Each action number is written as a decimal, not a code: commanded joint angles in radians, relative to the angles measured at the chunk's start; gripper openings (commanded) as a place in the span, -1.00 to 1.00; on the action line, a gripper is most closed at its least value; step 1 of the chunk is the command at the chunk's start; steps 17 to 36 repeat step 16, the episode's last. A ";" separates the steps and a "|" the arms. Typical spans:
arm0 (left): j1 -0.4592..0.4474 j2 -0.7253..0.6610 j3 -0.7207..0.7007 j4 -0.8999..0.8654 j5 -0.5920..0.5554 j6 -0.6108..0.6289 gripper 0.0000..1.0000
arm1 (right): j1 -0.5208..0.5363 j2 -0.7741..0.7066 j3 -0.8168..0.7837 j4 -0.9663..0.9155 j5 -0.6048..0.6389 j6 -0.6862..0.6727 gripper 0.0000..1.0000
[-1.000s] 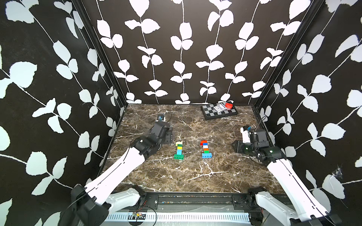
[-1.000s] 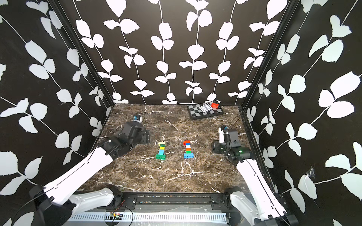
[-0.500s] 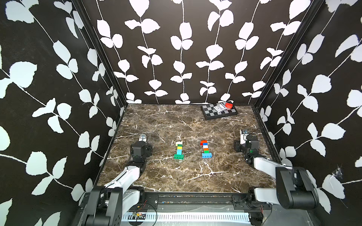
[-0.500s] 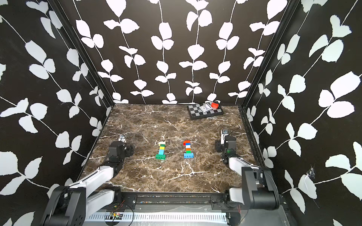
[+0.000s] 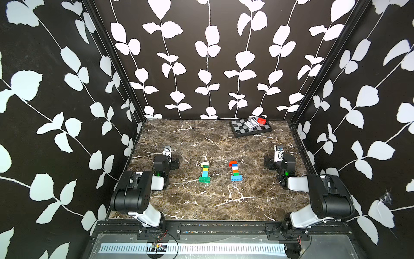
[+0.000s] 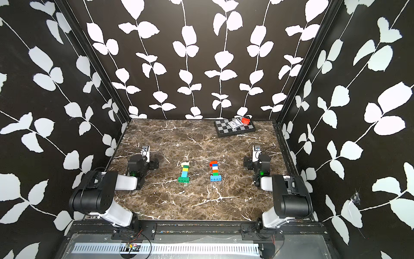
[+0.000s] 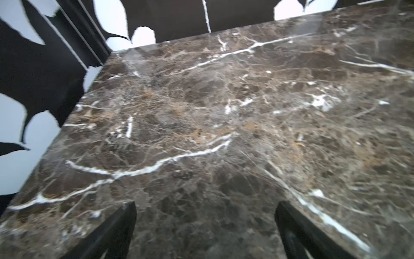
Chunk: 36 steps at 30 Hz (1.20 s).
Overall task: Assemble the number 1 with lego
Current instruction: Reset both arms
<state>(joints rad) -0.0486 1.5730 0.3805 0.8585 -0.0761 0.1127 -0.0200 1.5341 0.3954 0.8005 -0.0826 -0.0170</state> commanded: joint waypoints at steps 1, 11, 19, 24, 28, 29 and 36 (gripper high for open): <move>-0.005 -0.017 0.023 0.040 -0.039 -0.008 0.98 | 0.000 -0.011 0.005 0.042 0.054 0.025 0.98; -0.010 -0.022 0.030 0.011 -0.040 -0.006 0.98 | 0.020 -0.001 0.032 0.001 0.066 0.006 0.98; -0.010 -0.021 0.032 0.010 -0.040 -0.007 0.98 | 0.020 -0.010 0.015 0.027 0.072 0.005 0.98; -0.010 -0.021 0.032 0.010 -0.040 -0.007 0.98 | 0.020 -0.010 0.015 0.027 0.072 0.005 0.98; -0.010 -0.021 0.032 0.010 -0.040 -0.007 0.98 | 0.020 -0.010 0.015 0.027 0.072 0.005 0.98; -0.010 -0.021 0.032 0.010 -0.040 -0.007 0.98 | 0.020 -0.010 0.015 0.027 0.072 0.005 0.98; -0.010 -0.021 0.032 0.010 -0.040 -0.007 0.98 | 0.020 -0.010 0.015 0.027 0.072 0.005 0.98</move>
